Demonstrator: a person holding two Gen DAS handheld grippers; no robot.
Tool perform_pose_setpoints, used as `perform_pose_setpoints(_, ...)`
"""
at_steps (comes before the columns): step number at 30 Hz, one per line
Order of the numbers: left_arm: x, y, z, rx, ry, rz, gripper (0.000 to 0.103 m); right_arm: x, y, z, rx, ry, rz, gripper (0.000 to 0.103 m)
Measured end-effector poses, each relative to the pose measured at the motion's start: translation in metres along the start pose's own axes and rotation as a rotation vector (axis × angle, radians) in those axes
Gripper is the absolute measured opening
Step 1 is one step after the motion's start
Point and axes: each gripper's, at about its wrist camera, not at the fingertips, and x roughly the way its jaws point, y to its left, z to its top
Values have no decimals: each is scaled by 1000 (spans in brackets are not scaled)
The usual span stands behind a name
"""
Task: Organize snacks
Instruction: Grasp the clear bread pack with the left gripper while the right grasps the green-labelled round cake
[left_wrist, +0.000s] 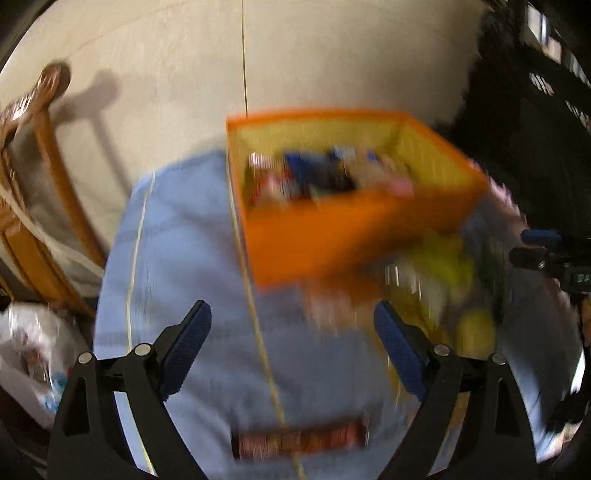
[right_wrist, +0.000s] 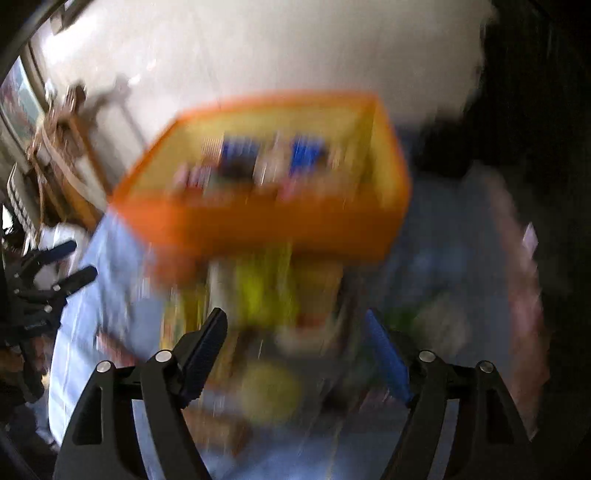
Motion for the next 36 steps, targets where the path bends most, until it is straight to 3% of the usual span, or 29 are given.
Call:
perform_pose_setpoints(4,1,0,-64,-25,45,0,87,27,19,-54,-94,94,-25,77)
perform_pose_setpoints(7,5,5,-102,-91,83,18,87,35,25,-60,-133,105,-41,77)
perform_pose_setpoints(12,12,4,-117,-151,73,70,87,45,29,-56,-165,105,-65,81)
perform_pose_setpoints(19,10,-28,-99,-54,22,39,87,39,29,-46,-173,76,-72,81)
perform_pose_setpoints(22,13,-40,-72,0,-13,30,87,43,24,-45,-173,81,-77,81)
perform_pose_setpoints(27,27,-47,-22,-99,-36,-21,88,54,33,-46,-223,75,-75,87)
perform_pose_setpoints(30,46,-56,4,-125,-35,5,90,63,44,-48,-270,78,-101,91)
perform_pose_setpoints(36,94,-67,22,-24,44,100,91,72,51,-49,-272,84,-113,92)
